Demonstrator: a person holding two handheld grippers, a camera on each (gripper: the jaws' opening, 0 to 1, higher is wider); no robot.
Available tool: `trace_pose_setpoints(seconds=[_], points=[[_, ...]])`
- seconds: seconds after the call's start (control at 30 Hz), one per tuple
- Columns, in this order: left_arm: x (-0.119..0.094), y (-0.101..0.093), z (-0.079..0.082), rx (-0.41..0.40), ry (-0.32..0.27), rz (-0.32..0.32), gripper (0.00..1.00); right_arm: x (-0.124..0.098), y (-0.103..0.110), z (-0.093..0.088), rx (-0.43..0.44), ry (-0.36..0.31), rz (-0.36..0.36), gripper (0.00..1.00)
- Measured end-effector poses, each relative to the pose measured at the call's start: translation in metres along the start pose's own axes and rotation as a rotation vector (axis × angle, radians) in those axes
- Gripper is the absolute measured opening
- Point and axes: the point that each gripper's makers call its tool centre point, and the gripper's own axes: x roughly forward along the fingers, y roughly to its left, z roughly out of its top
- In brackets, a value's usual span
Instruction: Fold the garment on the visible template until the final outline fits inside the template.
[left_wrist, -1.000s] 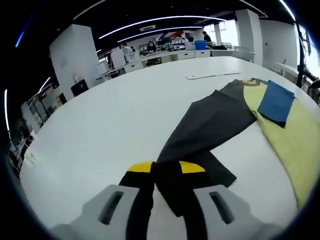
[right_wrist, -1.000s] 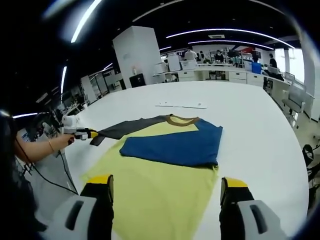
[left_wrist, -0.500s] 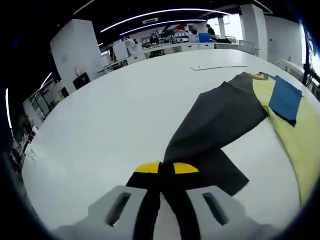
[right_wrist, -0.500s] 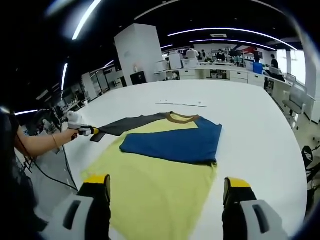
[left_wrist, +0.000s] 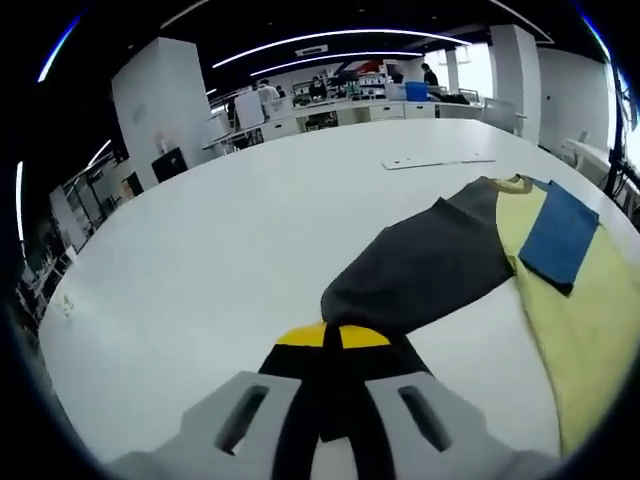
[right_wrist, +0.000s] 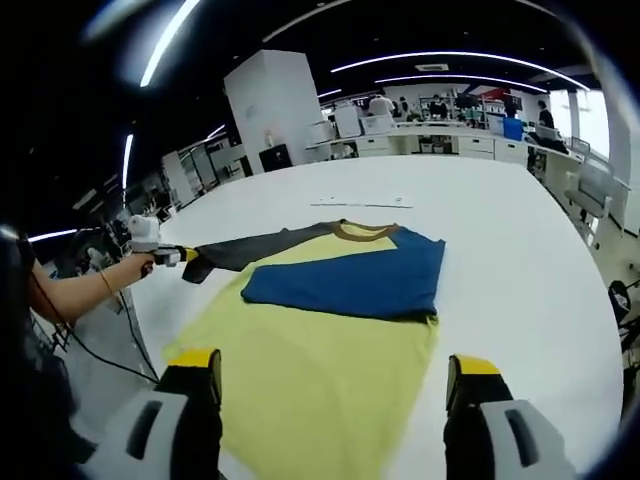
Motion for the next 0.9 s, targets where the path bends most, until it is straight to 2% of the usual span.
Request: trace_pose_setpoints(seconds=[0.2,0.37,0.57,0.9], points=[[-0.002,-0.019,0.033,-0.005,-0.07,-0.031,0.0,0.001,0.0,0.0,-0.01,-0.002,0.0,0.94],[-0.001,-0.035,0.054,-0.014,-0.11,-0.057,0.0,0.0,-0.002,0.0,-0.02,-0.005,0.0,0.94],[0.003,-0.057,0.072,-0.047,-0.137,-0.104,0.0,-0.001,-0.003,-0.003,-0.013,-0.004,0.0,0.94],[0.005,-0.097,0.099,-0.037,-0.183,-0.173,0.0,0.0,-0.002,-0.008,-0.011,0.007,0.004,0.93]])
